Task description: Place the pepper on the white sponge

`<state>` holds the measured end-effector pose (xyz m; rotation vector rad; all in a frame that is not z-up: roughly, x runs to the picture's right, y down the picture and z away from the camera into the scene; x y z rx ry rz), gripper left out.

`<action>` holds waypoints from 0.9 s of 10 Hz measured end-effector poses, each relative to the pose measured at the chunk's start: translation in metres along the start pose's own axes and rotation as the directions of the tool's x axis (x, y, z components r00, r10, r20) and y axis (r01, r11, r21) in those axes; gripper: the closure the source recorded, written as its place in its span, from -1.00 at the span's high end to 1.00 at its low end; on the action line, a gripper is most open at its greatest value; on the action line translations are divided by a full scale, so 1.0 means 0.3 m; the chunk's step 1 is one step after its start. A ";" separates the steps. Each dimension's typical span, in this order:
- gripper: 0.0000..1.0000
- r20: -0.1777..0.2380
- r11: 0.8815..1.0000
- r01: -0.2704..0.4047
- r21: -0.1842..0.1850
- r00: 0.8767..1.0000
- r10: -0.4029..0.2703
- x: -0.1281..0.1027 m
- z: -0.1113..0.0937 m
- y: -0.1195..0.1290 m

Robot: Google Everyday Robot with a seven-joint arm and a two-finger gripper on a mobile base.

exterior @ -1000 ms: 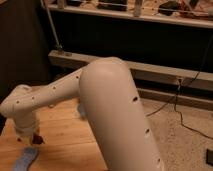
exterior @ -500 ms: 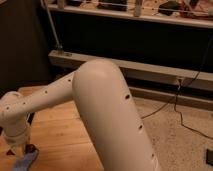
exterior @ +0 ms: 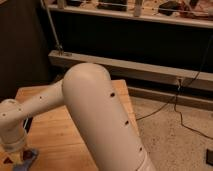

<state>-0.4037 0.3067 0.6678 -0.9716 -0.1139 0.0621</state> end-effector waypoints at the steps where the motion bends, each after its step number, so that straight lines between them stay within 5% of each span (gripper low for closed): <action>1: -1.00 -0.001 1.000 0.004 0.003 1.000 -0.004 -0.007 0.011 -0.005; 7: -1.00 -0.021 0.998 0.022 0.062 1.000 -0.021 -0.014 0.048 -0.035; 9: -0.76 -0.020 0.997 0.014 0.079 1.000 -0.012 -0.016 0.055 -0.040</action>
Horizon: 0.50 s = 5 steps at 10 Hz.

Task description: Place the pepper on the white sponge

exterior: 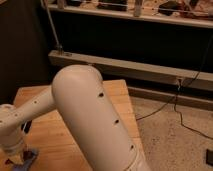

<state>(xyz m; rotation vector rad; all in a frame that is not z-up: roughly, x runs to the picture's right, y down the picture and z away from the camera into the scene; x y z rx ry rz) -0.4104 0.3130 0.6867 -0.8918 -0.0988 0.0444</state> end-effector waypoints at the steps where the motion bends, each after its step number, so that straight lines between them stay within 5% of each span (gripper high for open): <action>1: -0.55 0.007 1.000 -0.004 0.009 1.000 0.004 -0.005 0.001 -0.002; 5: 0.26 0.022 1.000 -0.021 0.021 1.000 0.021 -0.014 0.011 0.001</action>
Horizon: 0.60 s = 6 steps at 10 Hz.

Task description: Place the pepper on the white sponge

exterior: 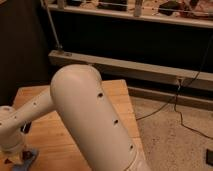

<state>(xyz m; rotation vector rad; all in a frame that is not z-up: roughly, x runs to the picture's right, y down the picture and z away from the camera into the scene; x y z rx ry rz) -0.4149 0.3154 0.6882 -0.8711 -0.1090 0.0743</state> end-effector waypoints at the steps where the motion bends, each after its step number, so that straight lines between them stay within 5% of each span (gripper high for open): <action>1: 0.45 -0.001 1.000 -0.003 -0.001 1.000 0.003 0.001 0.005 0.003; 6: 0.60 -0.013 1.000 -0.007 -0.006 1.000 0.006 0.005 0.021 0.010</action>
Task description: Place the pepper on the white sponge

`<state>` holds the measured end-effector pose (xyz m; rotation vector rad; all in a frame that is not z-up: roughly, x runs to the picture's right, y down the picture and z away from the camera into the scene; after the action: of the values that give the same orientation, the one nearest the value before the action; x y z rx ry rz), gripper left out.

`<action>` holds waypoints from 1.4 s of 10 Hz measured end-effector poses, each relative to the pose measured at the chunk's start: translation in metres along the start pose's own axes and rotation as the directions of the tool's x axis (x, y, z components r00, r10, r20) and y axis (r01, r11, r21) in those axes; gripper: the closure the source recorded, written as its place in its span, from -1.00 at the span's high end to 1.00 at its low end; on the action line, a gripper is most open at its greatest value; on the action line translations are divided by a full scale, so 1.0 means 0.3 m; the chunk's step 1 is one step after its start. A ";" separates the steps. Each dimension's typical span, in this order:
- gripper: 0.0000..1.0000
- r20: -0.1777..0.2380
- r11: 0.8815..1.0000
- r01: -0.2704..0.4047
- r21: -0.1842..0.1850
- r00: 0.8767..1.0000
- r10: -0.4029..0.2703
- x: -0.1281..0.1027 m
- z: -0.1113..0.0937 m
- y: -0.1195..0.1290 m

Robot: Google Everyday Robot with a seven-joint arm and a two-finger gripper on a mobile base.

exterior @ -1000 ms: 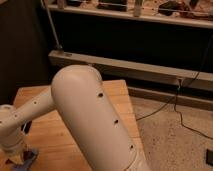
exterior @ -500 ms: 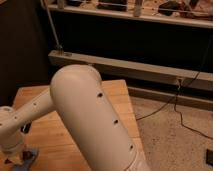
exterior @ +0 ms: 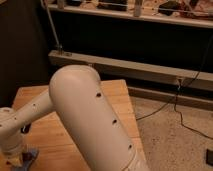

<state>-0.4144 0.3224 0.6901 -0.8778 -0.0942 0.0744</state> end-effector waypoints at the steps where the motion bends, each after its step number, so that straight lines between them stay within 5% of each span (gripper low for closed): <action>1: 0.60 -0.002 1.000 -0.001 0.001 1.000 0.001 -0.001 0.001 0.000; 7: 0.60 -0.001 0.999 -0.031 0.018 1.000 0.031 -0.014 -0.018 -0.027; 10: 0.60 0.101 0.993 -0.100 0.065 0.991 0.093 -0.069 -0.157 -0.112; 12: 0.60 0.176 0.969 -0.217 0.116 0.965 0.195 -0.052 -0.292 -0.246; 14: 0.60 0.214 0.909 -0.386 0.155 0.912 0.351 0.036 -0.384 -0.402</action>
<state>-0.3875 0.1588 0.7104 -0.6814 -0.0881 0.5142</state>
